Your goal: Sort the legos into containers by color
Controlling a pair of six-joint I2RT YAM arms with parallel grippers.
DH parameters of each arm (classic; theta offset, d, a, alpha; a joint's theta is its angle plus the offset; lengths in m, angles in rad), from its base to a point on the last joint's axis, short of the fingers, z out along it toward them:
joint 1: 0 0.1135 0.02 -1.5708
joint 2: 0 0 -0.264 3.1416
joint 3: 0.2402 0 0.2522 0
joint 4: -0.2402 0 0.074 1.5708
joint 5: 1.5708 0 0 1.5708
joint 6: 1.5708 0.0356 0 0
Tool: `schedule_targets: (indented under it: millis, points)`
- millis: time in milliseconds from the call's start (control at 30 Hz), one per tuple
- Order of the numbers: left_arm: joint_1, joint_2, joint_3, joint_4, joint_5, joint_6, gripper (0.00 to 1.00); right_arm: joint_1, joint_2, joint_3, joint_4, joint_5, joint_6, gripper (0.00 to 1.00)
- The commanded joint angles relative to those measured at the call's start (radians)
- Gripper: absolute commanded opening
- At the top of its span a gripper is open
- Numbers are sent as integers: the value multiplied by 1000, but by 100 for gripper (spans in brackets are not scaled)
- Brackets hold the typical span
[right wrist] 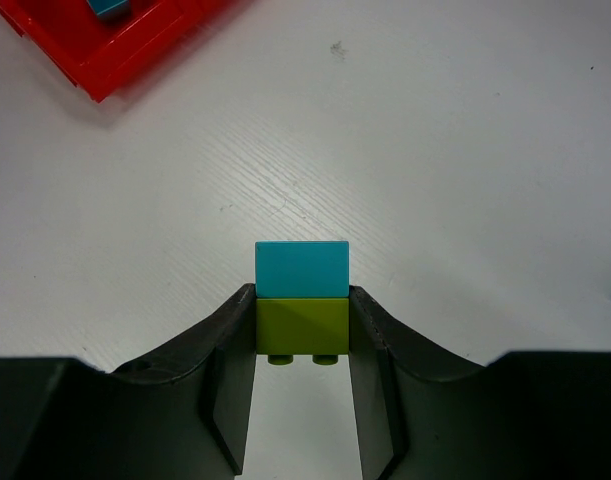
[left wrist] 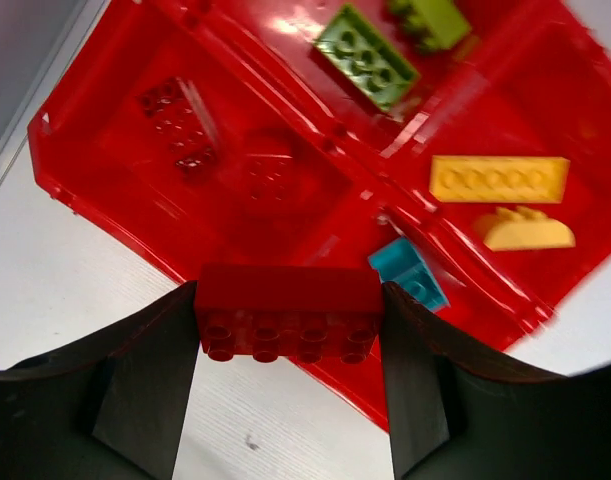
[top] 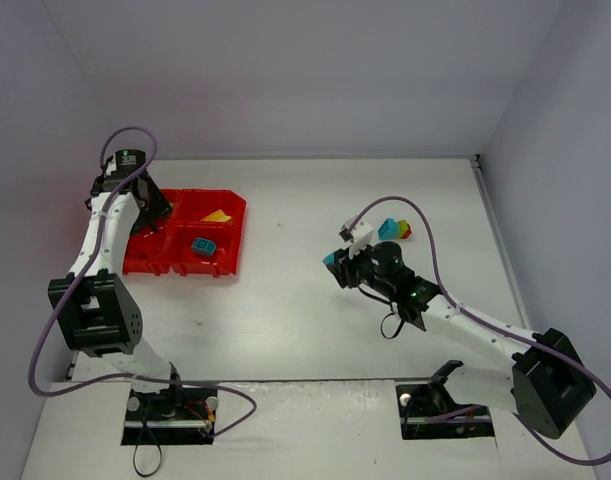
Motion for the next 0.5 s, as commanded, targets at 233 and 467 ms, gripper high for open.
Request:
schedule_targets:
  millis: [233,467]
  points:
    - [131,161,75,41,43,69,33,-4,-34,11,69,-29,13,0]
    - [135,200,81,24,35,51,55,-4,-32,7,80,-29,10,0]
